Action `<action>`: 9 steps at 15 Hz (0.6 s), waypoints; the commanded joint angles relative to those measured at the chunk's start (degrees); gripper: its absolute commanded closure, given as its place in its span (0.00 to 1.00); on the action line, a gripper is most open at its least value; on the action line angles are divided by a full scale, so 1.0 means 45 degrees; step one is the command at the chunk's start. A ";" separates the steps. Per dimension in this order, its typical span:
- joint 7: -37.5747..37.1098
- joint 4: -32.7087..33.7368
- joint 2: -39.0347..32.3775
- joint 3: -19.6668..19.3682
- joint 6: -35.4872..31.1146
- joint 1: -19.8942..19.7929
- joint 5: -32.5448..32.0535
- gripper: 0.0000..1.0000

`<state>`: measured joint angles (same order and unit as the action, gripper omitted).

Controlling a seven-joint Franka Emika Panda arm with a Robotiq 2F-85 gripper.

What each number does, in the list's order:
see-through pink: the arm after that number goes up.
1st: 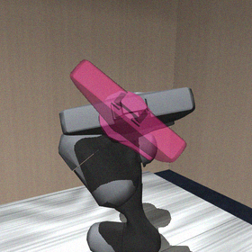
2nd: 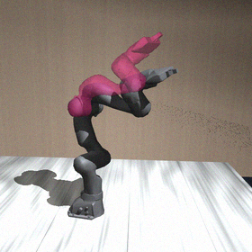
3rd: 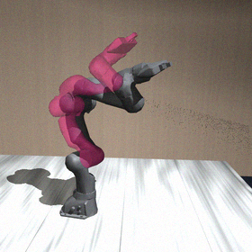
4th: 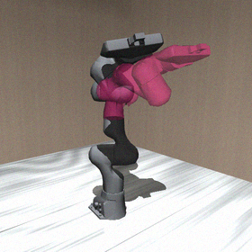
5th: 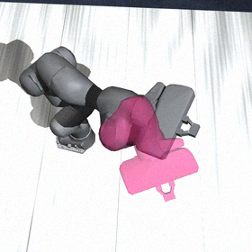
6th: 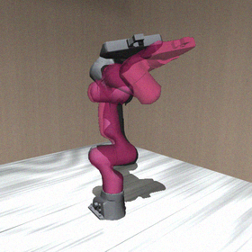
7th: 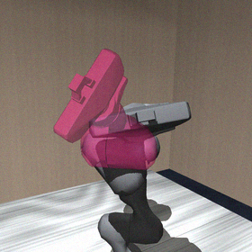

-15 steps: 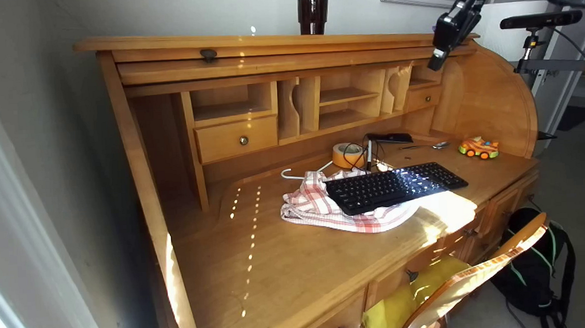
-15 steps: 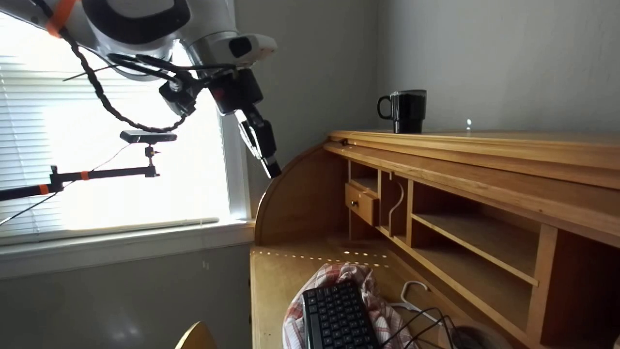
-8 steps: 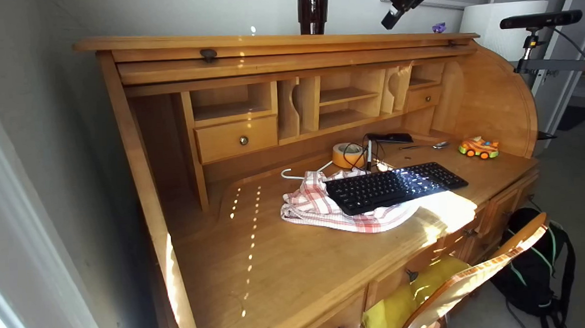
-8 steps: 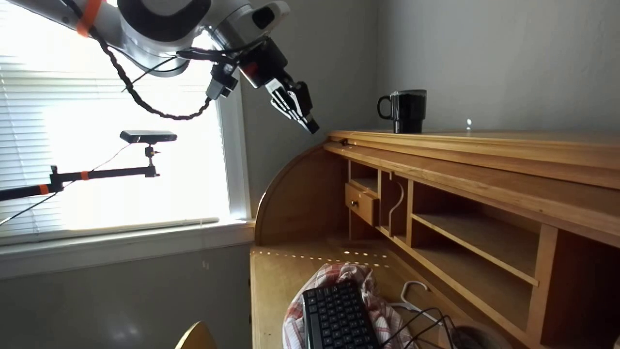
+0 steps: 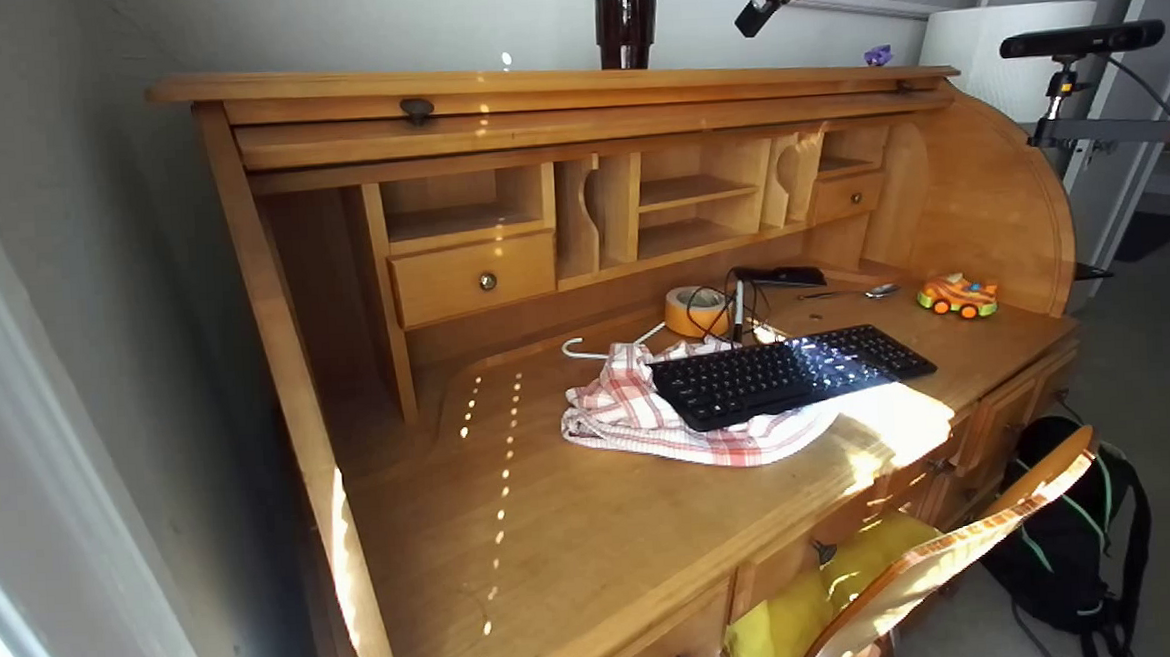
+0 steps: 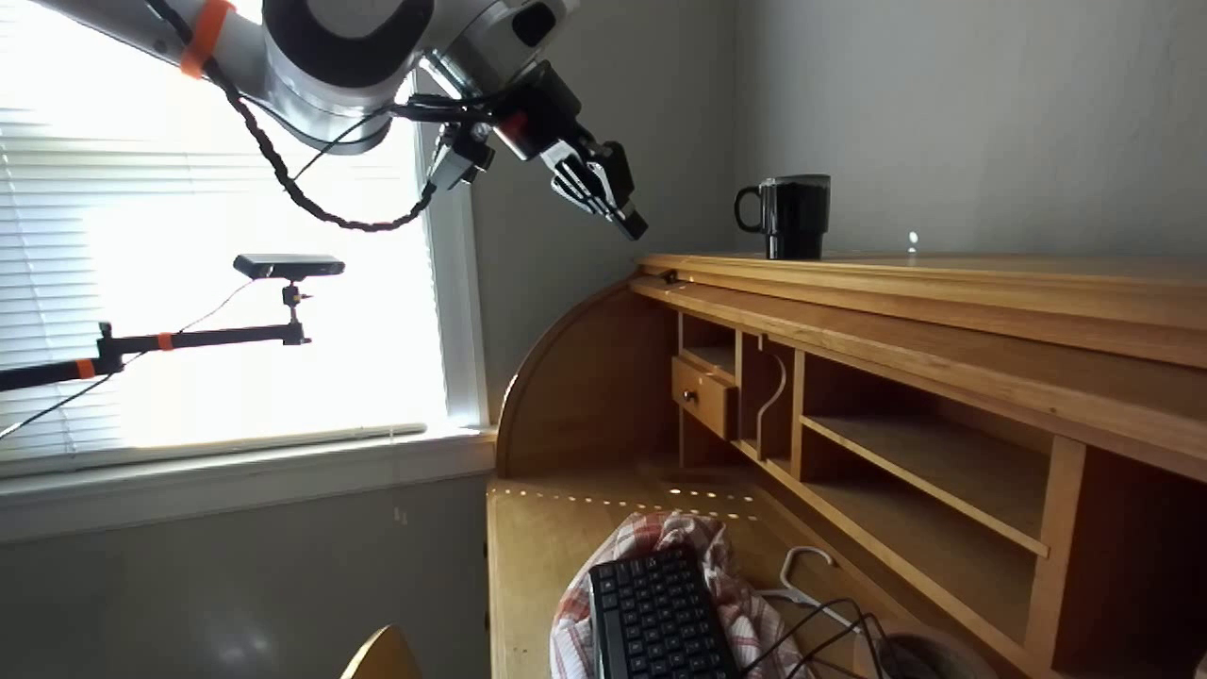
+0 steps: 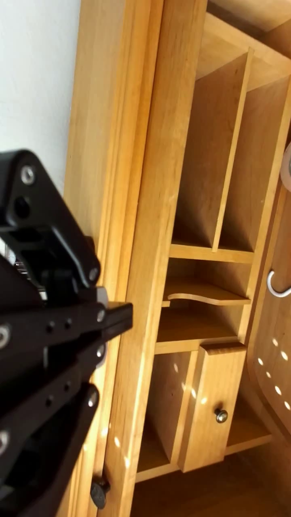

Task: Move the coffee mug to the left

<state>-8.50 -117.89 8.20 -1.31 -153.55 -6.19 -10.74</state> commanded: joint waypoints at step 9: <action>-0.0712 0.1206 -0.0941 0.0056 -0.1789 -0.0285 -0.0870 1.00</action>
<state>-8.87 -115.04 7.32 -1.43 -159.32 -6.42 -11.69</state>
